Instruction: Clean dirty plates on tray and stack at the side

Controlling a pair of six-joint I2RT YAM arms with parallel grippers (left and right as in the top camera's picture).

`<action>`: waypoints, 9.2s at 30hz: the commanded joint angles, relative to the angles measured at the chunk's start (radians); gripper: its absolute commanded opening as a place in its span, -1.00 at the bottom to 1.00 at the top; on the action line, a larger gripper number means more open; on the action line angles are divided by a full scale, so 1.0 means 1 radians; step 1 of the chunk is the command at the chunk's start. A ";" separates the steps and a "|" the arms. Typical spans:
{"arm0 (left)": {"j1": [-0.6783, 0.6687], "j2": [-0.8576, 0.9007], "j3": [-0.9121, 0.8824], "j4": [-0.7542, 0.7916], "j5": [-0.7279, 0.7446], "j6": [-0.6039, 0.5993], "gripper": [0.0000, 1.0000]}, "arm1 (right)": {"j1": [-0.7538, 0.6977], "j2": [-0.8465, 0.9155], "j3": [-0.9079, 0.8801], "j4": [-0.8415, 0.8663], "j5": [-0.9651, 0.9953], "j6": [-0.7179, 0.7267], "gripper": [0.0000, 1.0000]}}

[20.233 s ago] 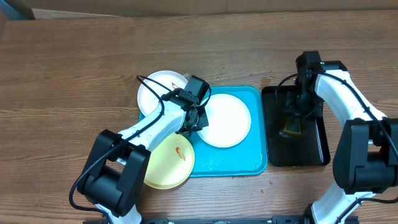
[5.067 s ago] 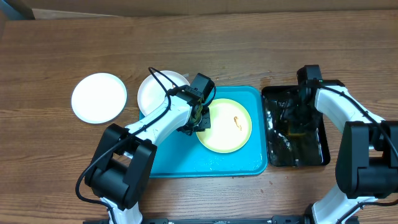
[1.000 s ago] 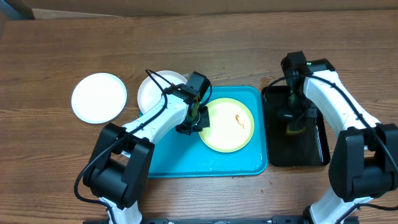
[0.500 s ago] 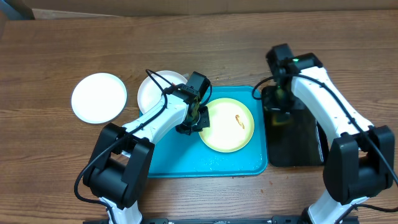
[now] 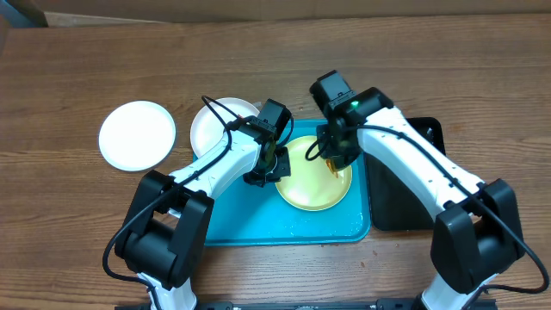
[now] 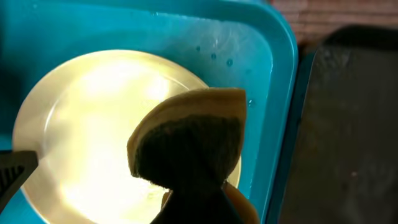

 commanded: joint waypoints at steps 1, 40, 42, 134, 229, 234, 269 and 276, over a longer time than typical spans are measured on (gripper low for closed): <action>0.005 0.007 -0.009 0.003 0.000 0.001 -0.92 | 0.018 -0.012 -0.035 0.028 0.069 -0.005 -0.92; 0.005 0.007 -0.009 0.001 0.008 0.001 -0.92 | -0.001 0.014 -0.366 0.447 -0.133 -0.010 -0.93; 0.005 0.007 -0.009 0.001 0.008 0.001 -0.92 | -0.001 0.014 -0.365 0.448 -0.188 -0.064 -0.93; -0.034 0.006 -0.009 -0.011 -0.051 0.033 -0.92 | -0.854 0.014 0.087 0.128 -0.108 -0.103 1.00; -0.455 0.007 0.512 -0.034 -0.441 0.126 -0.91 | -0.854 0.014 0.087 0.128 -0.108 -0.103 1.00; -0.221 0.007 0.512 -0.050 -0.048 0.119 -0.92 | -0.854 0.014 0.087 0.128 -0.108 -0.103 1.00; 1.002 0.007 0.252 -0.181 -0.198 0.143 -0.74 | -0.854 0.014 0.087 0.128 -0.108 -0.103 1.00; 1.001 0.006 0.254 -0.101 0.092 0.292 0.98 | -0.854 0.014 0.087 0.128 -0.108 -0.103 1.00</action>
